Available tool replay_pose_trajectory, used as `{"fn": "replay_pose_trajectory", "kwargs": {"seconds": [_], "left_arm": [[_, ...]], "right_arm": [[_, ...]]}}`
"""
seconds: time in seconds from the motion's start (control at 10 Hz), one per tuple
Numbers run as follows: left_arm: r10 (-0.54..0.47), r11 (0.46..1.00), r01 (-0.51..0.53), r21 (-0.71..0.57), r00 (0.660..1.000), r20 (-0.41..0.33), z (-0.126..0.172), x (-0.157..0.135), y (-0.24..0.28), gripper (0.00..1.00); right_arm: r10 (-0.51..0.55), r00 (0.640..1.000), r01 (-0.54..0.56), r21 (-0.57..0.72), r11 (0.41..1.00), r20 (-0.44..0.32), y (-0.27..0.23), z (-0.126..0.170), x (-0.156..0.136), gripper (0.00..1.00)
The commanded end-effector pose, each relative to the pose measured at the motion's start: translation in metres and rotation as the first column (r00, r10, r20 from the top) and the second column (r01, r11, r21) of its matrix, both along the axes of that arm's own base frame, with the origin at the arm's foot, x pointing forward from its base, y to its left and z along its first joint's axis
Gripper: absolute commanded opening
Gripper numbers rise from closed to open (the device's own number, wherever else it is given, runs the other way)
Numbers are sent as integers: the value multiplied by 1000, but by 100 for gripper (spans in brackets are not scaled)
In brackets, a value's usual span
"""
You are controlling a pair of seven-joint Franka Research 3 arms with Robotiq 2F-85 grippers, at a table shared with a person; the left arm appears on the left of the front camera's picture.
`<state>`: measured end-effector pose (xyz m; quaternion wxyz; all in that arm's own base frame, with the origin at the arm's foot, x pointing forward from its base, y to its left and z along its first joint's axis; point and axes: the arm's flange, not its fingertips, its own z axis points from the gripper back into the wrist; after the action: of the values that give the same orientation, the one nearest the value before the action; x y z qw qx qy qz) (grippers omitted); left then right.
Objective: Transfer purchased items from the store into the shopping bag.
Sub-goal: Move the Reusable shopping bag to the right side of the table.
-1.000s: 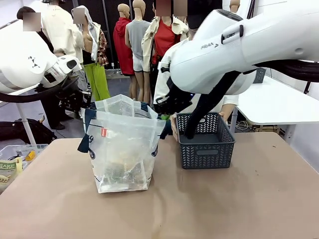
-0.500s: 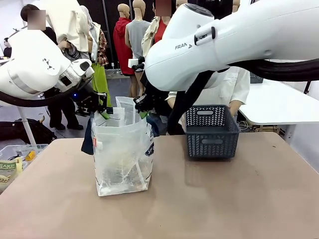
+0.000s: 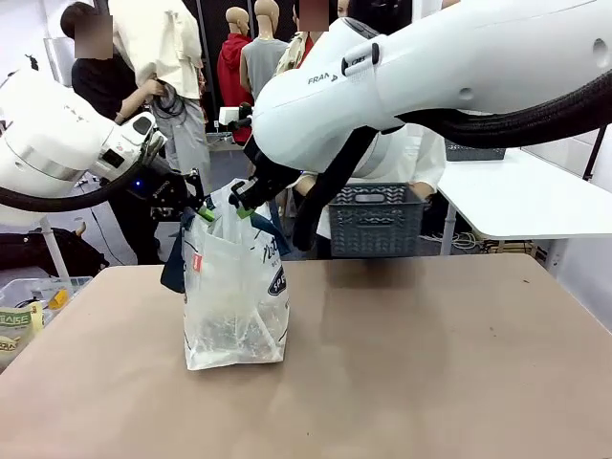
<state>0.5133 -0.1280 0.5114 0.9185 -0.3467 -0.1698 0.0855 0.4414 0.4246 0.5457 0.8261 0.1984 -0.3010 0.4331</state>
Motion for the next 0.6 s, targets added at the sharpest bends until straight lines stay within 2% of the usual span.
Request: {"fn": "replay_pose_trajectory", "kwargs": {"seconds": [0.0, 0.3, 0.4, 0.5], "left_arm": [[-20, 992, 21, -126, 1000, 9, -9, 3, 1, 0], [-24, 982, 24, -189, 1000, 3, -21, 1, 0, 0], [-25, 981, 25, -193, 1000, 2, -22, 1, -1, 6], [-30, 978, 31, -207, 1000, 4, -23, 0, 0, 25]], "right_arm": [[66, 998, -67, 66, 996, 14, -3, 0, 5, 0], [129, 992, -129, 63, 990, 8, 9, -2, 5, 0], [133, 991, -134, 51, 990, 6, 12, -1, 6, 0], [137, 991, -137, 45, 990, 6, 16, 0, 6, 0]]}}
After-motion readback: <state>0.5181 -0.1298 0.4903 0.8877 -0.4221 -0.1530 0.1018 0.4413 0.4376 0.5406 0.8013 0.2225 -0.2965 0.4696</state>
